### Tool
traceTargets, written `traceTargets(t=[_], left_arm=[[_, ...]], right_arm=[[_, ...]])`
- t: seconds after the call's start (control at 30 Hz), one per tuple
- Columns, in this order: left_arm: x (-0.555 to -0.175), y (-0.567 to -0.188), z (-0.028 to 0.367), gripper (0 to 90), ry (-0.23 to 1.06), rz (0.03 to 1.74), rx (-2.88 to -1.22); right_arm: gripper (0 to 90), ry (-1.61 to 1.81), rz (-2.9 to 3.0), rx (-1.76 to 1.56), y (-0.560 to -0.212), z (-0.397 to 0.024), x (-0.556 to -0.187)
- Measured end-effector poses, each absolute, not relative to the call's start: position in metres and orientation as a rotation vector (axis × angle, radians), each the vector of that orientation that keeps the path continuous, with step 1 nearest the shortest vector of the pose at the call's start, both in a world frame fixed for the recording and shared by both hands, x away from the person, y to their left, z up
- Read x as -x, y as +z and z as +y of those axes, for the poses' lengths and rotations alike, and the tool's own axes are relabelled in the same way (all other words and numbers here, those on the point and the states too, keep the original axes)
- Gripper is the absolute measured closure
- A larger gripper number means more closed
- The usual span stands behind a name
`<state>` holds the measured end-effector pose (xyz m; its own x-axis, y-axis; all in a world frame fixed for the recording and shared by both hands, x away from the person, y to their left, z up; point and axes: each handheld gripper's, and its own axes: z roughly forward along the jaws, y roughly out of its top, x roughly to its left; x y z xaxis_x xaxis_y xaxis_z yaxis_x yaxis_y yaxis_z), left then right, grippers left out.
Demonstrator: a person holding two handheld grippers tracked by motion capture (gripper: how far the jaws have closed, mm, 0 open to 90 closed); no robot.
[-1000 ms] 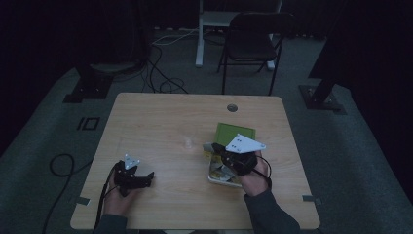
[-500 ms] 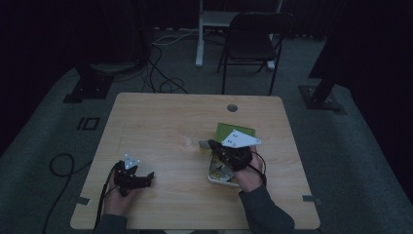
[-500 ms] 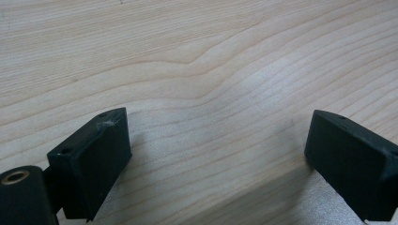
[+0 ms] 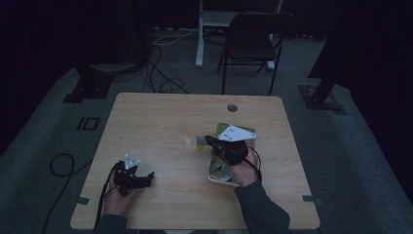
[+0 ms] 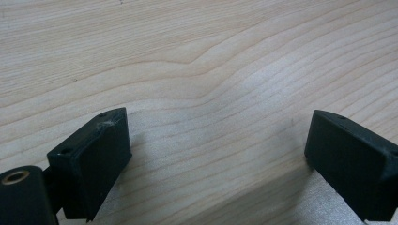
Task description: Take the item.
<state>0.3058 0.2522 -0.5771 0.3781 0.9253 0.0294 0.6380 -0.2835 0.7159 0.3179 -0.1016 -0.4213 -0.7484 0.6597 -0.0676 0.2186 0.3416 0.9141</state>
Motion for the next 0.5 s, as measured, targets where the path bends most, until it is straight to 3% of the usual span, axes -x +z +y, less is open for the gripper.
traceTargets(t=[0.5], left_arm=[[-0.306, -0.577, 0.252, 8.0, 0.599, 1.341, -2.025]], right_arm=[[90.0, 1.409, 2.176, -0.797, -0.423, -0.089, -0.334]])
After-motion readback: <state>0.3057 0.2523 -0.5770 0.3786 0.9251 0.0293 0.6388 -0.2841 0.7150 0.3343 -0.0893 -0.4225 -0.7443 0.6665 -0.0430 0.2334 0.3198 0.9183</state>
